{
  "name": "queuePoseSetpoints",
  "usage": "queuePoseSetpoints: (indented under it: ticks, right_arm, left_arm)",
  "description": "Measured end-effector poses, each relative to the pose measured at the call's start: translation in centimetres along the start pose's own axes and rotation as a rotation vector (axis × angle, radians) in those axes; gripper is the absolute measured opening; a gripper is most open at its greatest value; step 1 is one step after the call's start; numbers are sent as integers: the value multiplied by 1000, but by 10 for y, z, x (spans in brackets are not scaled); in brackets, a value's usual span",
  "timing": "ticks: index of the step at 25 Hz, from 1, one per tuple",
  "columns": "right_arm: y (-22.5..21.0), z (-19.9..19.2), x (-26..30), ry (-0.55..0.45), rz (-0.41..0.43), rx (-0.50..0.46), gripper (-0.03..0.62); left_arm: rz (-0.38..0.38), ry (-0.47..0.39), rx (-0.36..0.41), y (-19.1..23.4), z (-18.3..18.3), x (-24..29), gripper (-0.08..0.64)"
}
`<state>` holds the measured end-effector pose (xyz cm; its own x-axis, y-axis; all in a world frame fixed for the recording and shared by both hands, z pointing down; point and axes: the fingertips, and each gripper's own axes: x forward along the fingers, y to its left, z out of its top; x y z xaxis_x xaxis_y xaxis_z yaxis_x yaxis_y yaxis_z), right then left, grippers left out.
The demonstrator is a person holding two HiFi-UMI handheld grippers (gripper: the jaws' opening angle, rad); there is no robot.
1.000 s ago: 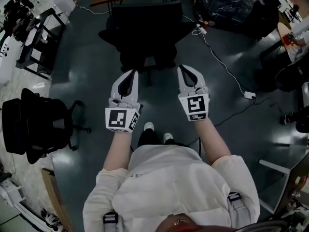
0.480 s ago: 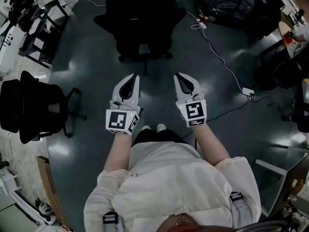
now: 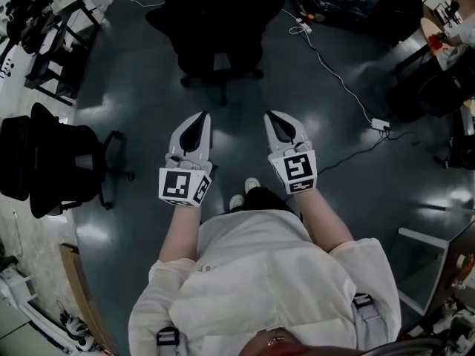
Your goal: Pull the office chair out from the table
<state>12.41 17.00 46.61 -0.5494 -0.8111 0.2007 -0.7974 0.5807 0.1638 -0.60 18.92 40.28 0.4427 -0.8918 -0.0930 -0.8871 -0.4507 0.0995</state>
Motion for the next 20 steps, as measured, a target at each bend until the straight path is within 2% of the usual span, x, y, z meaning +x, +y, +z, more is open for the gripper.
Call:
queuePoseSetpoints:
  ticks: [7,11,16,20]
  right_arm:
    - [54,-2,-15,5,3,-1,-9]
    - [71,0,-20,7,24,-20,-9]
    - [81,8,-17,-12,34,-38,-11]
    - [85,8,-18,-17,37,-36,-11]
  left_arm:
    - [-22,-8,-10,10,-3,-43,17]
    - [-79,0,-39,3,-3,-55,17]
    - [-112,-16,11,-3,4,-62,17]
    - [-114,-14,12,-2,0,-64,17]
